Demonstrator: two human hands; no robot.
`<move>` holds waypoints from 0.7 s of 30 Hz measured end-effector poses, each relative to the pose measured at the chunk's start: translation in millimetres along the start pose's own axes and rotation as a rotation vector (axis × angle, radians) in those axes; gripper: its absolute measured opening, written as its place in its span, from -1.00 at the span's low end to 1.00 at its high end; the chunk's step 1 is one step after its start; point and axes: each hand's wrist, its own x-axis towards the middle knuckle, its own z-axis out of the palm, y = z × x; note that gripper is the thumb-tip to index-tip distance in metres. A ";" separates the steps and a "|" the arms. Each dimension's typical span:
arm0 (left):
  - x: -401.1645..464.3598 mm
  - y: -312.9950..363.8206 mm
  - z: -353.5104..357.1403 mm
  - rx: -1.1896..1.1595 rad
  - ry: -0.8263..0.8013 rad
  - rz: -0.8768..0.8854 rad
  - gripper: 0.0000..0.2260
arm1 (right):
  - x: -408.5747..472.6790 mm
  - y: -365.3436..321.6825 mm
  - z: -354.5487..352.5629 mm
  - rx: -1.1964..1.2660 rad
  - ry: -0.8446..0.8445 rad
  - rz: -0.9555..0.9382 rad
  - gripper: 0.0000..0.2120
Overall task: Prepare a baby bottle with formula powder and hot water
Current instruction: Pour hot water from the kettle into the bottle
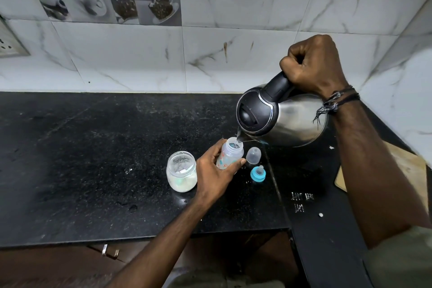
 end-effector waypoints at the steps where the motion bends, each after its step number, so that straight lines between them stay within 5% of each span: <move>1: -0.2 0.0 0.0 -0.001 0.003 0.001 -0.60 | 0.1 0.0 0.1 0.001 -0.002 0.002 -0.72; 21: 2.3 -4.0 -1.2 0.000 0.019 -0.006 -0.59 | 1.6 0.9 0.9 -0.005 0.002 -0.002 -0.72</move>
